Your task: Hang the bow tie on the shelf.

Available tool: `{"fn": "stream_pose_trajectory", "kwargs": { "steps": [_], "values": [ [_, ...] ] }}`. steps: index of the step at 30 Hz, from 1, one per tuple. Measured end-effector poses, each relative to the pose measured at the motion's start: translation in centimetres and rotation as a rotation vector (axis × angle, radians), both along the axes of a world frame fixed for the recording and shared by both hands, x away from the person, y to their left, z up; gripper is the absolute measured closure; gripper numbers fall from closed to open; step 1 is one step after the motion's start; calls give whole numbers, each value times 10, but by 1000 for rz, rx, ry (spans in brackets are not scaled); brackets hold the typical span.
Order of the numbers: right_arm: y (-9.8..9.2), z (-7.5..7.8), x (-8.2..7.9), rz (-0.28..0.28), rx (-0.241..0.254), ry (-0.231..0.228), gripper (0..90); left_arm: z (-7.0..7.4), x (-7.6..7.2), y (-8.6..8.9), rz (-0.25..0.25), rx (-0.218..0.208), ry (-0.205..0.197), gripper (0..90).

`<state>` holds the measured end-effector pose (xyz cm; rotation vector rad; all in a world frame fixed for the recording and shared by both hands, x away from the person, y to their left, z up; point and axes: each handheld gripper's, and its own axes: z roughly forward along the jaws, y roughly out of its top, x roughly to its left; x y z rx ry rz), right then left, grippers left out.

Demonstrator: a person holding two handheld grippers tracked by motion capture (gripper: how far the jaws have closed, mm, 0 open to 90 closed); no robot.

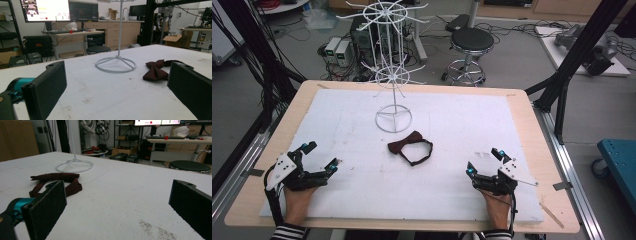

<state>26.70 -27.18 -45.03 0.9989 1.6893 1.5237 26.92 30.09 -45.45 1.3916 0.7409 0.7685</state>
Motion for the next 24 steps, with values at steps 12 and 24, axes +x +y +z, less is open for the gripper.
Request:
{"fn": "stream_pose_trajectory", "kwargs": {
  "steps": [12,24],
  "values": [
    [0,0,-1,-7,-5,-9,7,0,0,1,-9,-5,5,28],
    [0,0,-1,-12,6,-3,7,20,0,8,-48,-63,10,27]
  ]
}}
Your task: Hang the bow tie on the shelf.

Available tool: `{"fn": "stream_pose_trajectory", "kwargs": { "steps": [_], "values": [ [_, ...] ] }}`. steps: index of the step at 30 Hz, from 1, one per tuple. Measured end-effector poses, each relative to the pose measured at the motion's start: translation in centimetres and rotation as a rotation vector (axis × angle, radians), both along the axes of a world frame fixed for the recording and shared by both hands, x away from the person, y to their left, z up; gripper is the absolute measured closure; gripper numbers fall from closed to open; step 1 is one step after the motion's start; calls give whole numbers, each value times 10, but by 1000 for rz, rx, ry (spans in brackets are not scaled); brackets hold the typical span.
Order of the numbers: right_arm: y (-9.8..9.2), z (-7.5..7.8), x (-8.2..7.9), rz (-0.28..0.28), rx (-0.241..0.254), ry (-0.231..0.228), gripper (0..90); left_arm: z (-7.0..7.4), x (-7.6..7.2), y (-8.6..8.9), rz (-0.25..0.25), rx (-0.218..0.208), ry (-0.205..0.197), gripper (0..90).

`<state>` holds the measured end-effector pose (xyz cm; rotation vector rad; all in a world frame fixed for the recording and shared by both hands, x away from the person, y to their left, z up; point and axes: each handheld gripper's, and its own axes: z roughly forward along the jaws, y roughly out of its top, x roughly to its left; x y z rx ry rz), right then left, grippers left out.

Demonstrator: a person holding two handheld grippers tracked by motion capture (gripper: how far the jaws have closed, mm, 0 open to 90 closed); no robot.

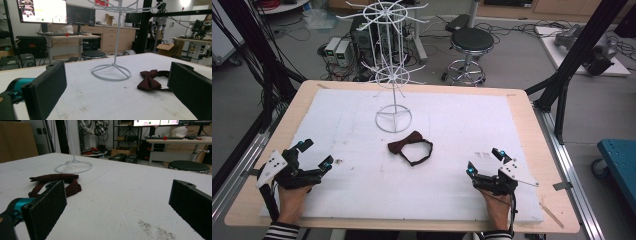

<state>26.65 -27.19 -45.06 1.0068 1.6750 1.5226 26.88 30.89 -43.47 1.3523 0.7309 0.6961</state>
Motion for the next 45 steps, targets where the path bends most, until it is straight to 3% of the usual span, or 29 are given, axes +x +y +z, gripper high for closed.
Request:
{"fn": "stream_pose_trajectory", "kwargs": {
  "steps": [5,13,23,32,38,45],
  "values": [
    [0,0,0,-2,-1,-1,7,22,2,-2,-36,25,-13,27],
    [0,0,0,-4,5,4,7,52,11,-13,-75,112,-19,27],
    [0,0,0,-8,6,5,7,81,29,-45,-160,269,17,27],
    [0,0,0,-8,4,2,7,99,43,-79,-233,377,60,28],
    [0,0,-1,-7,1,4,7,107,53,-98,-262,406,86,28],
    [0,0,0,-9,2,1,7,107,61,-118,-285,431,111,28]
  ]
}}
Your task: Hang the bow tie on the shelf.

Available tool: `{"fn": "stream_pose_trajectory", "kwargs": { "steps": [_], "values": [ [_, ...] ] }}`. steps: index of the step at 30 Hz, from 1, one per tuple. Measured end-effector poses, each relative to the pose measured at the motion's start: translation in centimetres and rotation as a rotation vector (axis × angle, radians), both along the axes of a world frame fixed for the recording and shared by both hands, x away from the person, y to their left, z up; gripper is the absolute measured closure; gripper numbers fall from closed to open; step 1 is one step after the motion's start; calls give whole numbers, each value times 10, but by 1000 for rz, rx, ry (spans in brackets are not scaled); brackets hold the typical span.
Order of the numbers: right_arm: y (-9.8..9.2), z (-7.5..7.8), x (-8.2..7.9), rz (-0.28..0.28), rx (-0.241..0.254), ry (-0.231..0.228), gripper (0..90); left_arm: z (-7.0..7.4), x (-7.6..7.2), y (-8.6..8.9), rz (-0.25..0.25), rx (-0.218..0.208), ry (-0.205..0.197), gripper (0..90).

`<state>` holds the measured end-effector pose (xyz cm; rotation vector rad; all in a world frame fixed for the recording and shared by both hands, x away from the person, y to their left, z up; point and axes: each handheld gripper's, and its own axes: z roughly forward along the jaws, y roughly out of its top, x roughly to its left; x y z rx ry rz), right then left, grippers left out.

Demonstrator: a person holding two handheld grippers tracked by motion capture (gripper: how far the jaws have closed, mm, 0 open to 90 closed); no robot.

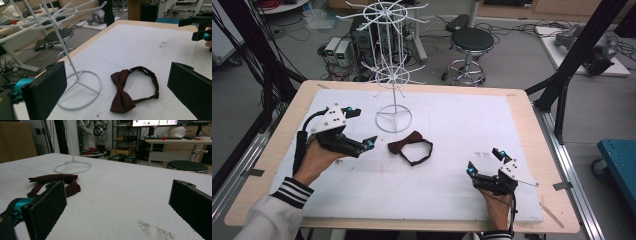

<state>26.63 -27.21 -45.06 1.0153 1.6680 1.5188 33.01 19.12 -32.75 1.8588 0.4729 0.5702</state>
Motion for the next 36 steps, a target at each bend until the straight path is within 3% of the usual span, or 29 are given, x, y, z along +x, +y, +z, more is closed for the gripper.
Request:
{"fn": "stream_pose_trajectory", "kwargs": {
  "steps": [22,36],
  "values": [
    [0,0,0,-2,2,0,7,-8,19,-45,-24,74,61,28],
    [0,0,0,-1,1,-1,7,-21,34,-61,-9,117,115,28]
  ]
}}
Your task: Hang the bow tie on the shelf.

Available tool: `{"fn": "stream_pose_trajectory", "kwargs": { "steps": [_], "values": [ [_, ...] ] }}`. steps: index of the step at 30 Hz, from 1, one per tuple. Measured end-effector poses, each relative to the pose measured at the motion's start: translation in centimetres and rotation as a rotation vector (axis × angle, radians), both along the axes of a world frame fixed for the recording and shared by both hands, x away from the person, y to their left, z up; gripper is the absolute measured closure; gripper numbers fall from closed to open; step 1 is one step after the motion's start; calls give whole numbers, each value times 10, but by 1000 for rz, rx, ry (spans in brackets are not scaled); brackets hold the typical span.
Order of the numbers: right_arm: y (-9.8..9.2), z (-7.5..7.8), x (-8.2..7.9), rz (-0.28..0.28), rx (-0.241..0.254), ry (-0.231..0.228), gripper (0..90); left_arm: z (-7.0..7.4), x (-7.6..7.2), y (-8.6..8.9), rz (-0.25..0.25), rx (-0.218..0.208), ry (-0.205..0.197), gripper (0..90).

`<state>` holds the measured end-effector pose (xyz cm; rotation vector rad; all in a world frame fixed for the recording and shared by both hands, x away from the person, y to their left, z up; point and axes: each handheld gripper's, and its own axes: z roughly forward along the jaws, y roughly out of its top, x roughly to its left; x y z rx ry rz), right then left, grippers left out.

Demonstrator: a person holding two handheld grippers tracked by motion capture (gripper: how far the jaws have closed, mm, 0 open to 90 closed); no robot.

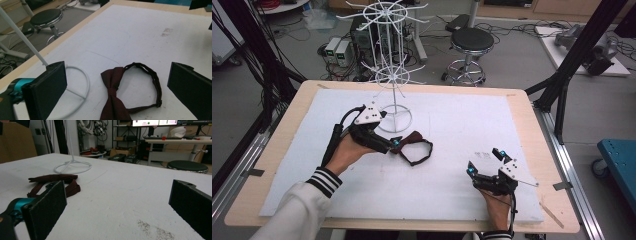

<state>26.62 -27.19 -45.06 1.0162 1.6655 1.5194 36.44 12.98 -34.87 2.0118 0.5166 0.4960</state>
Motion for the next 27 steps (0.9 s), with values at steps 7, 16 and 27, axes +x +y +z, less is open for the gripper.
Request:
{"fn": "stream_pose_trajectory", "kwargs": {
  "steps": [7,16,27],
  "values": [
    [0,0,0,-1,1,1,7,-12,9,-9,7,33,32,28],
    [0,0,0,2,2,3,7,-26,20,-20,16,83,75,27],
    [0,0,0,0,1,0,7,-43,30,-30,30,128,114,28]
  ]
}}
